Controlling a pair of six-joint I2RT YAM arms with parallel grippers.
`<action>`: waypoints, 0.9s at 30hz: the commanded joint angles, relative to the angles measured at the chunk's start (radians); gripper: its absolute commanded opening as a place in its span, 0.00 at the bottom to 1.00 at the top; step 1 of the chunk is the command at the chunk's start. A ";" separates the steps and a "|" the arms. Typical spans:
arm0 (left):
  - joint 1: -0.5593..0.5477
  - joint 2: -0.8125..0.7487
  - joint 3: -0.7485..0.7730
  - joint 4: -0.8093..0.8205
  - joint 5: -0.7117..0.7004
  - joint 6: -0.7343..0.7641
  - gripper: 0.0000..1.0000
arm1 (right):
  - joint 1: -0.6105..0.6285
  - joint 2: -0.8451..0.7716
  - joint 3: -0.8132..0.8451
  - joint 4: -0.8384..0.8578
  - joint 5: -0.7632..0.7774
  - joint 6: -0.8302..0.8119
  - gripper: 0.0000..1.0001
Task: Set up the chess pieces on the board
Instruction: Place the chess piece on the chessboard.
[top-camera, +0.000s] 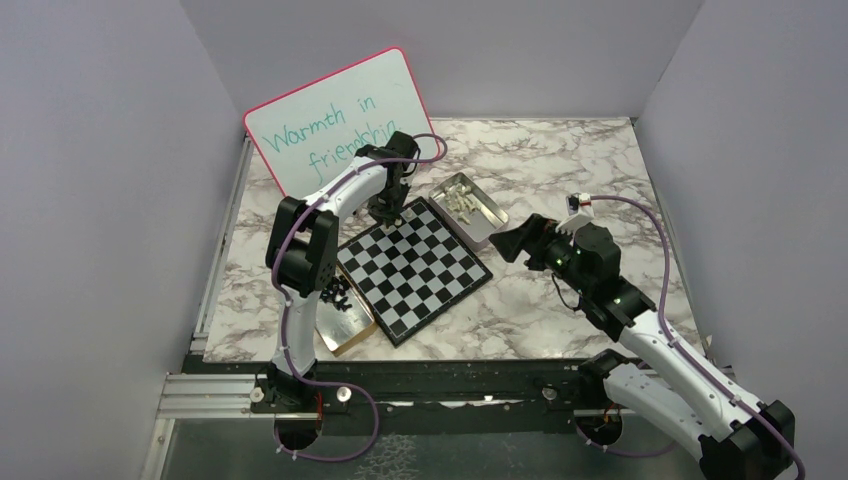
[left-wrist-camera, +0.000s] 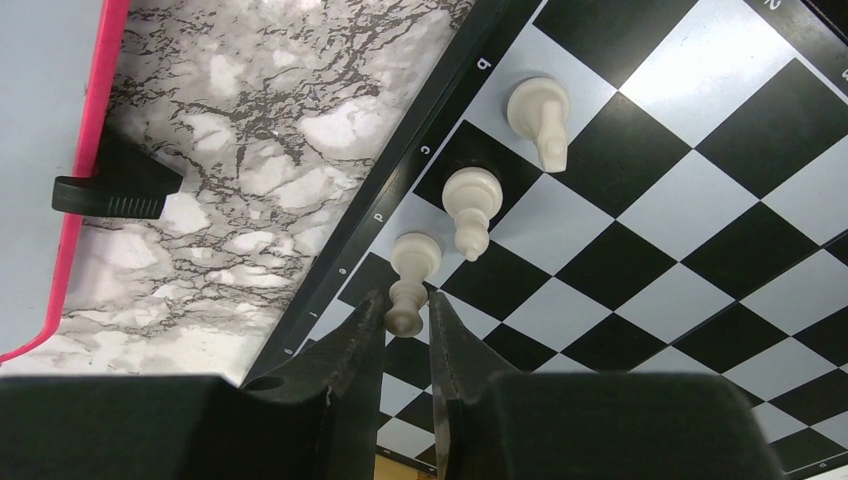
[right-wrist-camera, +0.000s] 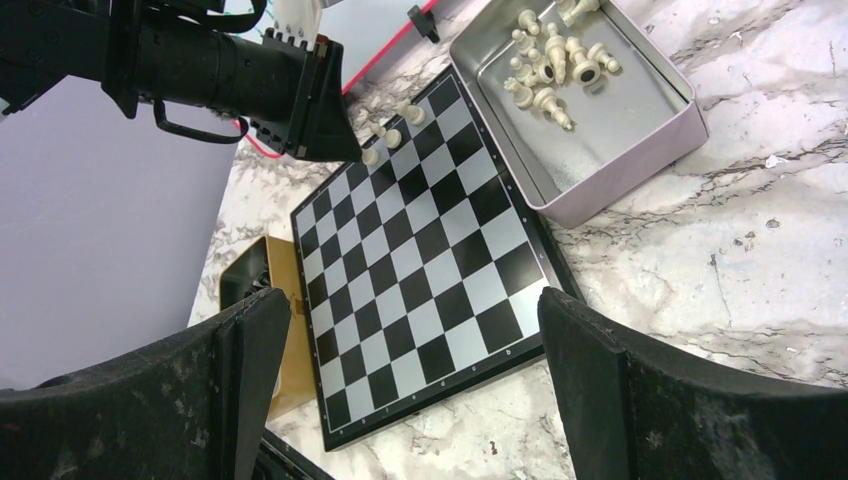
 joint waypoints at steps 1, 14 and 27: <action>-0.007 0.009 0.030 0.009 0.015 0.009 0.24 | -0.003 0.000 -0.014 0.030 0.015 -0.012 1.00; -0.007 0.016 0.034 0.009 0.030 0.008 0.24 | -0.003 -0.003 -0.016 0.031 0.016 -0.013 1.00; -0.006 -0.010 0.043 0.012 0.030 0.002 0.36 | -0.003 -0.001 -0.019 0.030 0.016 -0.021 1.00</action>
